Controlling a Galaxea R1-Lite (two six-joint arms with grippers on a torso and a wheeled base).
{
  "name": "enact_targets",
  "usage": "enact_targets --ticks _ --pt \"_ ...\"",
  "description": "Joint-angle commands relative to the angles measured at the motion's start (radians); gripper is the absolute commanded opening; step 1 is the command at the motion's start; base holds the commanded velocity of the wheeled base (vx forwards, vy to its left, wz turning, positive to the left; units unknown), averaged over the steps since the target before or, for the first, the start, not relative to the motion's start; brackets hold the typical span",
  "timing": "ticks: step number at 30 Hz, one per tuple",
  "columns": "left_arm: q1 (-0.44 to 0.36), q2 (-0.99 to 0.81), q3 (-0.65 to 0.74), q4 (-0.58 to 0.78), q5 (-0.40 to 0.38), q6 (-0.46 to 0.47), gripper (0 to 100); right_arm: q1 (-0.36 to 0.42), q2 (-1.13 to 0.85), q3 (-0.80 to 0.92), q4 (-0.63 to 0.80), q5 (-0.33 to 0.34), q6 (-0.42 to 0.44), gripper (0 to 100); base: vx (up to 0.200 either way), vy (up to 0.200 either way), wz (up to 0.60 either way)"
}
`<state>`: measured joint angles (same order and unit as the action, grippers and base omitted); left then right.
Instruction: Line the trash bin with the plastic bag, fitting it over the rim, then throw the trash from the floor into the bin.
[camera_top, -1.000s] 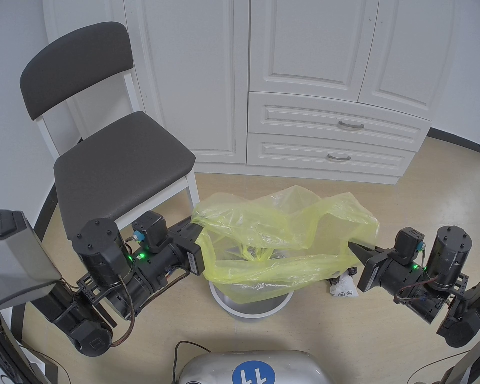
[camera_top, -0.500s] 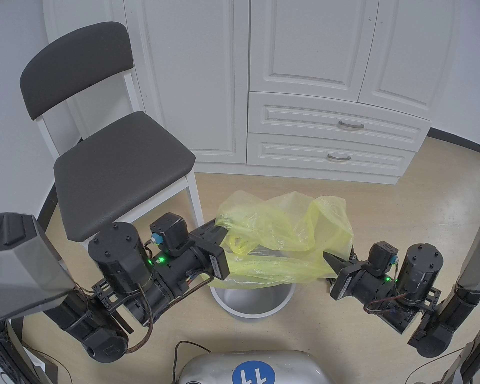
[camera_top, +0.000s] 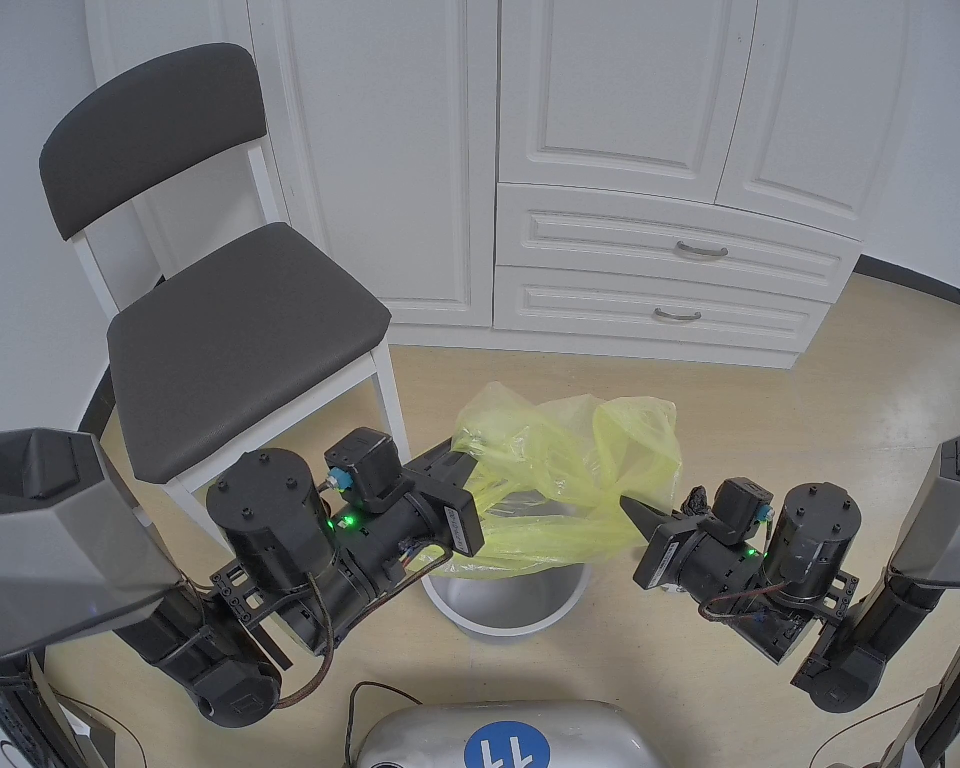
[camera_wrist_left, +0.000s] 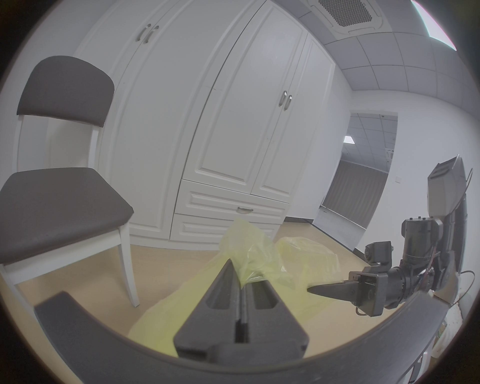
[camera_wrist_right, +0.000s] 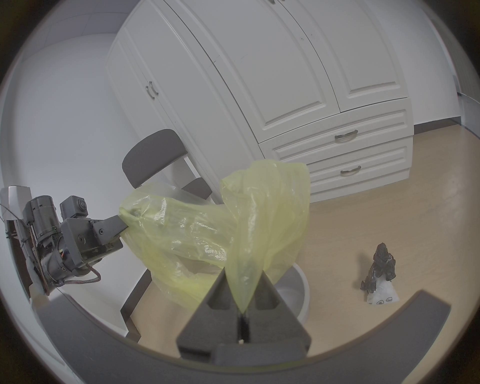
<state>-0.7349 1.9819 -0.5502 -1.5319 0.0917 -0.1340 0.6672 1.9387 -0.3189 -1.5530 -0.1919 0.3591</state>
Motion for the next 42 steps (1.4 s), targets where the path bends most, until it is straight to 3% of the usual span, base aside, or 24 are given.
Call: enact_targets --ticks 1,4,5,8,11,13,21,27,42 --pt "0.029 -0.032 -0.002 -0.001 0.019 0.002 0 -0.009 -0.035 -0.057 -0.018 -0.001 -0.014 0 0.0 0.0 0.0" --pt "0.043 -0.046 -0.004 0.001 0.023 0.002 0 -0.015 -0.069 -0.095 0.013 -0.001 -0.054 0 0.0 0.0 0.0" --pt "0.065 -0.052 -0.005 0.001 0.02 0.004 0 -0.026 -0.119 -0.149 0.146 0.0 -0.088 0 0.0 0.0 0.0" --pt "0.091 -0.051 -0.025 0.001 0.019 0.004 0 -0.052 -0.19 -0.258 0.409 0.003 -0.091 0 0.0 0.0 0.0" --pt "0.121 -0.043 -0.037 0.003 0.02 0.007 0 -0.109 -0.242 -0.434 0.789 0.014 -0.075 0 0.0 0.0 0.0" --pt "0.134 -0.043 -0.034 0.006 0.019 0.022 0 -0.118 -0.248 -0.474 0.893 0.011 -0.035 0 0.0 0.0 0.0" --pt "0.172 -0.066 0.015 0.009 0.014 0.113 0 -0.129 -0.244 -0.462 0.913 -0.004 -0.025 0 0.0 0.0 0.0" --pt "0.203 -0.044 0.009 0.01 0.016 0.129 0 -0.166 -0.251 -0.453 0.913 -0.057 -0.083 0 0.0 0.0 0.0" --pt "0.267 -0.057 0.029 0.032 0.01 0.18 0 -0.253 -0.257 -0.428 0.913 -0.057 -0.178 0 0.0 0.0 0.0"
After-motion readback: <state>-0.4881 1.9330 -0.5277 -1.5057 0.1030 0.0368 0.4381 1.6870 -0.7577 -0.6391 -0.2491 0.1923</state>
